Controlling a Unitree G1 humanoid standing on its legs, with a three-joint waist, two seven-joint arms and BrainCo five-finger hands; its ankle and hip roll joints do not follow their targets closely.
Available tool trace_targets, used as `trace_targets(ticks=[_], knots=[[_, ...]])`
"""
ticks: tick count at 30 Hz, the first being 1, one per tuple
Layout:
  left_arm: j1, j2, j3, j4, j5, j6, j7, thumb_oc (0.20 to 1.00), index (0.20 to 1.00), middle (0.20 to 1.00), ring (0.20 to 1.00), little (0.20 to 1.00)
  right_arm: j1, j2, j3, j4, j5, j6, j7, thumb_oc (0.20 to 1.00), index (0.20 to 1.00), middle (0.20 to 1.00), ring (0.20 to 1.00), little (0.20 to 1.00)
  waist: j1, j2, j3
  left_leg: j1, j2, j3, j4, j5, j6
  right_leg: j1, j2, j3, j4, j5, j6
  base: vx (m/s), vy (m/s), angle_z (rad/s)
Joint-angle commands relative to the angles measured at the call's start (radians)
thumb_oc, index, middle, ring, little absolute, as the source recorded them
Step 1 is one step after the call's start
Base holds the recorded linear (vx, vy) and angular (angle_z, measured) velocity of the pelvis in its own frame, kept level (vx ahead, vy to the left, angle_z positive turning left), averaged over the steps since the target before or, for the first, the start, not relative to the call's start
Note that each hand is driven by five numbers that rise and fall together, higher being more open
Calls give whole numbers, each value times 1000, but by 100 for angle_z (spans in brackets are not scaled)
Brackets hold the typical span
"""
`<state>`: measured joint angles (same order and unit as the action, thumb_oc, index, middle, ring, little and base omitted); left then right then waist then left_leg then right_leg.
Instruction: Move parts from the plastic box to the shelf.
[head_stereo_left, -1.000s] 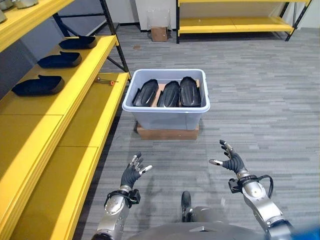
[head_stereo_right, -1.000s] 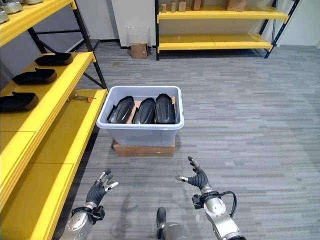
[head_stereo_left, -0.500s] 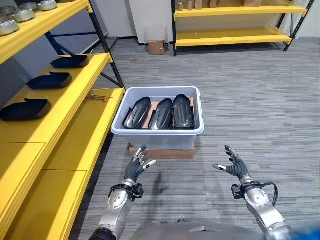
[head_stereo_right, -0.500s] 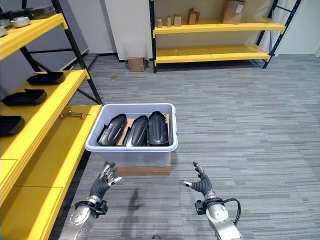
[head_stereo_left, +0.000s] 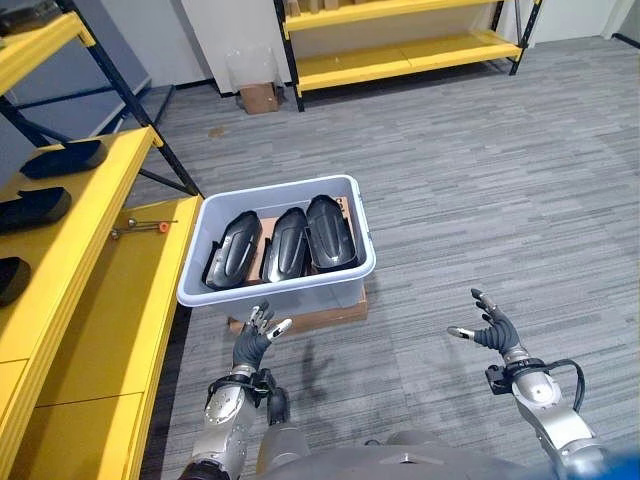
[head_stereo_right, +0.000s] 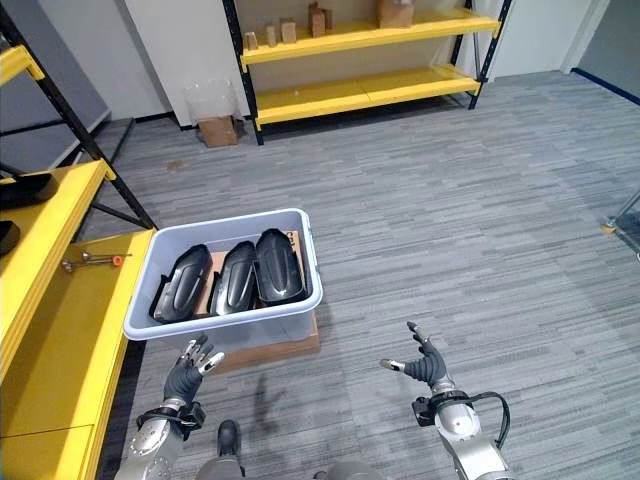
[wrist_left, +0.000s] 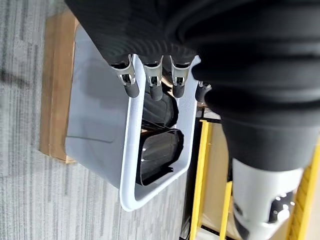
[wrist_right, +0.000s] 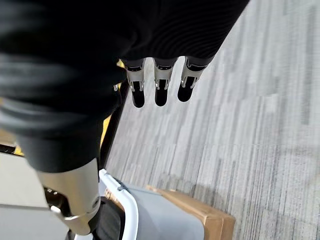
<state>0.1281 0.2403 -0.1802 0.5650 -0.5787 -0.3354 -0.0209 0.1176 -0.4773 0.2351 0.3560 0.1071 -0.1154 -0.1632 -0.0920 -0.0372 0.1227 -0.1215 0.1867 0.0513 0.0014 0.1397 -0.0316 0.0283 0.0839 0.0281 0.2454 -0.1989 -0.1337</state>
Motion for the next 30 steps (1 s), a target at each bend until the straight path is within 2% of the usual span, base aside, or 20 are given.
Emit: trace_targets(ticks=[1, 3, 5, 10, 11, 12, 13, 14, 15, 16, 17, 18, 19, 20, 22, 23, 24, 27, 28, 30], knots=[[-30, 17, -4, -13, 30, -62, 9, 1000, 1000, 1000, 1000, 1000, 18, 12, -52, -38, 66, -72, -5, 1000, 1000, 1000, 1000, 1000, 13, 8, -14, 87, -24, 64, -10, -4, -18, 5, -115, -116, -46, 95, 125, 116, 421, 23], [-27, 23, -17, -22, 48, -60, 2, 1000, 1000, 1000, 1000, 1000, 43, 31, -71, -45, 72, -82, -6, 1000, 1000, 1000, 1000, 1000, 12, 6, -21, 102, -68, 59, -2, -37, -4, 2, -138, -109, -79, 131, 147, 110, 499, 38], [-17, 32, -26, -19, 63, -72, 10, 1000, 1000, 1000, 1000, 1000, 33, 59, -70, -45, 61, -78, -17, 1000, 1000, 1000, 1000, 1000, 30, 3, -30, 114, -125, 72, -4, -75, 35, 0, -171, -113, -94, 159, 172, 128, 642, -1], [-3, 67, 4, -30, 102, -81, 11, 1000, 1000, 1000, 1000, 1000, 0, 81, -59, -79, 32, -63, -17, 1000, 1000, 1000, 1000, 1000, 74, -16, -45, 123, -177, 87, -27, -93, 87, -8, -220, -135, -83, 228, 221, 52, 372, -17], [-9, 77, 18, -35, 112, -83, 14, 1000, 1000, 1000, 1000, 1000, -23, 86, -50, -84, 22, -60, -23, 1000, 1000, 1000, 1000, 1000, 95, -23, -48, 127, -195, 96, -35, -100, 105, -10, -247, -170, -64, 267, 233, 31, 350, -19], [-9, 78, 19, -35, 113, -83, 15, 1000, 1000, 1000, 1000, 1000, -25, 87, -49, -84, 21, -60, -23, 1000, 1000, 1000, 1000, 1000, 97, -23, -48, 128, -196, 99, -36, -101, 106, -10, -250, -176, -61, 270, 234, 35, 399, -24], [-13, 81, 29, -38, 115, -82, 16, 1000, 1000, 1000, 1000, 1000, -39, 92, -41, -86, 14, -53, -25, 1000, 1000, 1000, 1000, 1000, 116, -24, -47, 137, -201, 121, -41, -103, 111, -5, -276, -229, -38, 290, 234, 29, 227, -27], [-14, 82, 31, -39, 115, -81, 16, 1000, 1000, 1000, 1000, 1000, -43, 93, -39, -86, 13, -52, -25, 1000, 1000, 1000, 1000, 1000, 120, -24, -47, 141, -201, 127, -43, -102, 111, -2, -281, -240, -35, 291, 233, 34, 296, -27], [-13, 80, 33, -40, 115, -81, 23, 1000, 1000, 1000, 1000, 1000, -52, 97, -30, -85, 9, -57, -30, 1000, 1000, 1000, 1000, 1000, 130, -23, -42, 150, -203, 141, -44, -110, 113, -12, -303, -274, 5, 322, 240, 74, 194, -39], [-12, 80, 33, -39, 115, -83, 27, 1000, 1000, 1000, 1000, 1000, -56, 102, -24, -83, 4, -65, -43, 1000, 1000, 1000, 1000, 1000, 135, -24, -37, 171, -208, 143, -49, -126, 110, -15, -318, -284, 43, 319, 254, 88, 204, -53], [-9, 77, 33, -34, 116, -89, 27, 1000, 1000, 1000, 1000, 1000, -64, 106, -20, -84, -5, -74, -66, 1000, 1000, 1000, 1000, 1000, 137, -21, -33, 183, -207, 151, -56, -127, 109, -20, -313, -292, 59, 314, 253, 62, 130, -51], [-12, 73, 31, -27, 120, -91, 27, 1000, 1000, 1000, 1000, 1000, -74, 102, -18, -93, -13, -74, -89, 1000, 1000, 1000, 1000, 1000, 128, -20, -32, 185, -207, 152, -66, -116, 112, -41, -267, -283, 38, 311, 239, 3, 68, -33], [-12, 73, 31, -27, 120, -92, 27, 1000, 1000, 1000, 1000, 1000, -74, 102, -18, -93, -13, -74, -89, 1000, 1000, 1000, 1000, 1000, 128, -20, -32, 185, -207, 152, -66, -116, 112, -41, -267, -284, 37, 311, 239, 20, 20, -15], [-17, 68, 21, -23, 122, -90, 30, 1000, 1000, 1000, 1000, 1000, -75, 95, -15, -101, -4, -69, -99, 1000, 1000, 1000, 1000, 1000, 109, -24, -31, 195, -215, 139, -72, -117, 110, -57, -210, -257, -16, 287, 233, 69, 5, 5], [-25, 61, 5, -35, 112, -80, 49, 1000, 1000, 1000, 1000, 1000, -75, 86, -19, -110, -20, -73, -109, 1000, 1000, 1000, 1000, 1000, 82, -29, -34, 217, -230, 132, -84, -130, 103, -99, -172, -243, -126, 300, 234, 130, -6, 16], [-25, 59, 2, -41, 113, -81, 54, 1000, 1000, 1000, 1000, 1000, -79, 87, -17, -110, -23, -69, -106, 1000, 1000, 1000, 1000, 1000, 79, -29, -31, 228, -233, 138, -88, -136, 100, -111, -173, -253, -150, 323, 241, 177, -68, 24], [-25, 58, -5, -56, 117, -82, 69, 1000, 1000, 1000, 1000, 1000, -85, 94, -11, -101, -13, -71, -113, 1000, 1000, 1000, 1000, 1000, 73, -34, -22, 253, -243, 147, -89, -161, 100, -146, -177, -269, -192, 373, 259, 170, -102, 11], [-18, 55, -14, -62, 108, -86, 67, 1000, 1000, 1000, 1000, 1000, -78, 97, -19, -98, -11, -72, -112, 1000, 1000, 1000, 1000, 1000, 63, -35, -18, 266, -253, 132, -89, -175, 104, -164, -172, -249, -223, 395, 263, 156, -98, -2], [-12, 52, -27, -65, 108, -90, 51, 1000, 1000, 1000, 1000, 1000, -67, 104, -22, -98, -11, -70, -123, 1000, 1000, 1000, 1000, 1000, 50, -35, -17, 277, -260, 108, -89, -188, 109, -181, -167, -213, -236, 412, 266, 182, -111, 11], [0, 48, -39, -65, 109, -97, 30, 1000, 1000, 1000, 1000, 1000, -53, 111, -26, -101, -26, -70, -131, 1000, 1000, 1000, 1000, 1000, 39, -33, -18, 281, -259, 90, -89, -191, 110, -175, -153, -183, -246, 406, 253, 217, -162, 34]])
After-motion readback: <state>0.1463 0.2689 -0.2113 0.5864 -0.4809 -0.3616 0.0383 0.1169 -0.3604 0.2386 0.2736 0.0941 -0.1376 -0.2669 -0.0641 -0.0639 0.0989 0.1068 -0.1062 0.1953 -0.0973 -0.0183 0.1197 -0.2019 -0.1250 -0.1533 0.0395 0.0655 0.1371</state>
